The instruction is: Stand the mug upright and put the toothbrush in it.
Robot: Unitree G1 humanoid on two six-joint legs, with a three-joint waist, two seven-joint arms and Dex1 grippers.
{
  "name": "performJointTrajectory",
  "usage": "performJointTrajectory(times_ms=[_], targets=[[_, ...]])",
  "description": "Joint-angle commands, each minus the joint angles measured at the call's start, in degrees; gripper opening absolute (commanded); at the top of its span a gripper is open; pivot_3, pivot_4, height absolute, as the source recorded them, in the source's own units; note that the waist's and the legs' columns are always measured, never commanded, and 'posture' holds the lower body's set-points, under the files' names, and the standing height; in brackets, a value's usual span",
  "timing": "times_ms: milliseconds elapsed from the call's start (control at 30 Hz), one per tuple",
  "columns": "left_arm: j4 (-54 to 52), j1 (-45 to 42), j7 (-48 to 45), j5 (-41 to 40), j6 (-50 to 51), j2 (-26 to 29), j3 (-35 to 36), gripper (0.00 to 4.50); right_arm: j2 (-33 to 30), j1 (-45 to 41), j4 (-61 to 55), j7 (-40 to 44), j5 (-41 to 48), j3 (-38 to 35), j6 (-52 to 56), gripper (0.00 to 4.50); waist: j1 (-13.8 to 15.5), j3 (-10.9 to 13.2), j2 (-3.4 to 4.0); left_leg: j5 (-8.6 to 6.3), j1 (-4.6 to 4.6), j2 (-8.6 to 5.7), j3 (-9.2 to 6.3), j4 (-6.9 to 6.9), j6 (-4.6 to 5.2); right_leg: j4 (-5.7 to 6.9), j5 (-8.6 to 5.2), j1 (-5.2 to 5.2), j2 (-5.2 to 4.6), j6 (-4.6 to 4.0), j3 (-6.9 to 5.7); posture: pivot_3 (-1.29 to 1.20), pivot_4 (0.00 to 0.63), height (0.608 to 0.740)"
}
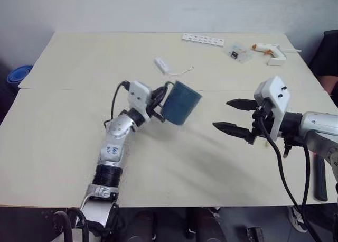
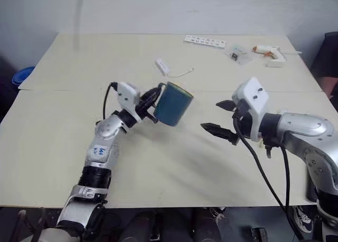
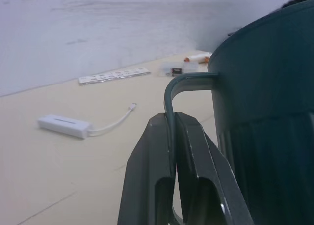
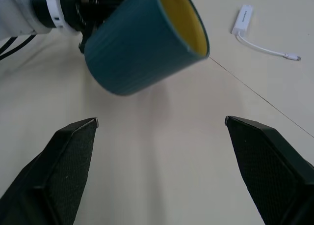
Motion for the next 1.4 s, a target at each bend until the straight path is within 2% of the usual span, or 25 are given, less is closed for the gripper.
performJointTrajectory(times_ms=[33, 200, 233, 300, 700, 800, 933, 1033, 1100, 1233, 1400], targets=[[2.48, -0.65, 0.82, 1.57, -4.70, -0.71, -0.83, 0.03, -1.56, 0.11, -1.48, 0.05, 0.73, -2.59, 0.07, 4.33, 0.00, 0.00, 0.00, 0.00, -0.01, 0.00, -0.01, 0.00, 0.00, 0.00, 0.00, 0.00, -0.01, 0.00, 0.00, 0.00, 0.150, 0.740], [4.16, -0.27, -1.28, 2.09, -5.57, 0.68, -1.30, 0.03, -1.83, 0.76, -1.63, 0.26, 1.01, -2.91, 0.04, 4.33, -0.02, 0.00, 0.00, -0.01, -0.01, 0.01, -0.04, 0.00, 0.01, -0.02, 0.00, 0.00, -0.03, 0.01, -0.02, 0.00, 0.150, 0.740], [4.14, -0.06, -1.58, 1.83, -5.15, 1.00, -1.12, 0.45, -1.89, 1.01, -1.69, 0.53, 1.23, -2.98, 0.02, 4.33, -0.03, 0.00, 0.00, -0.01, -0.01, 0.02, -0.04, 0.00, 0.01, -0.02, 0.00, 0.00, -0.03, 0.01, -0.03, 0.00, 0.150, 0.740], [3.86, 0.45, -2.45, 1.29, -4.52, 1.77, -0.86, 0.82, -2.23, 1.65, -1.94, 1.45, 1.83, -3.09, -0.01, 4.33, -0.03, 0.00, 0.00, -0.01, -0.01, 0.01, -0.04, -0.01, 0.02, -0.02, 0.00, 0.00, -0.04, 0.01, -0.03, 0.00, 0.150, 0.740], [-4.19, 5.13, -5.47, -0.21, 1.12, 5.51, -0.32, 4.49, -2.68, 1.85, -1.42, 3.03, 2.31, -1.59, -1.36, 4.33, -0.07, 0.00, 0.00, -0.01, -0.01, 0.03, -0.10, -0.01, 0.01, -0.05, 0.00, 0.04, -0.07, 0.00, -0.01, 0.00, 0.150, 0.740], [-7.52, 1.05, -9.10, -5.47, 13.84, 9.67, 2.33, 4.49, -2.53, 1.61, -1.26, 3.07, 2.15, -1.25, -1.52, 4.33, -0.04, 0.00, 0.00, -0.01, -0.01, 0.02, -0.14, -0.01, 0.01, -0.06, 0.00, 0.06, -0.07, 0.01, -0.01, 0.00, 0.150, 0.740], [-5.99, -8.65, -15.69, -12.79, 31.30, 16.18, 4.17, 4.49, -2.31, 1.62, -1.08, 3.23, 1.89, -0.99, -1.83, 4.33, -0.11, 0.02, -0.03, 0.01, -0.04, 0.04, -0.20, 0.00, -0.02, -0.01, 0.00, 0.05, 0.00, 0.00, -0.05, 0.00, 0.150, 0.740], [2.84, -18.76, -25.77, -11.06, 39.91, 21.75, -2.07, 4.49, -1.94, 2.17, -0.64, 3.36, 1.16, -0.68, -2.61, 4.33, -0.01, 0.02, -0.03, 0.00, -0.03, -0.02, -0.19, -0.02, 0.01, -0.09, 0.00, 0.09, 0.07, 0.01, -0.16, 0.00, 0.150, 0.740], [9.25, -24.43, -30.04, -8.92, 43.35, 22.92, -6.33, 4.49, -1.61, 2.37, -0.47, 3.13, 0.82, -0.56, -3.06, 4.33, 0.00, 0.02, -0.03, 0.00, -0.04, -0.09, -0.16, -0.02, 0.05, -0.10, 0.00, 0.10, 0.18, 0.01, -0.28, 0.00, 0.150, 0.740], [24.62, -33.45, -33.02, -3.15, 43.48, 20.53, -12.49, 4.49, -0.89, 2.68, -1.14, 2.27, 0.94, -0.65, -3.33, 4.33, -0.04, 0.02, -0.03, 0.01, -0.08, -0.10, -0.12, -0.02, 0.12, -0.12, 0.00, 0.09, 0.21, 0.02, -0.37, 0.00, 0.150, 0.740], [41.07, -40.51, -33.97, 1.01, 35.31, 15.02, -13.19, 4.49, -0.60, 4.12, -2.74, 1.02, 1.55, -1.75, -3.17, 4.33, -0.12, 0.03, -0.05, 0.01, -0.24, -0.08, -0.11, -0.02, 0.14, -0.12, 0.01, -0.07, 0.22, 0.03, -0.37, 0.00, 0.150, 0.740]])
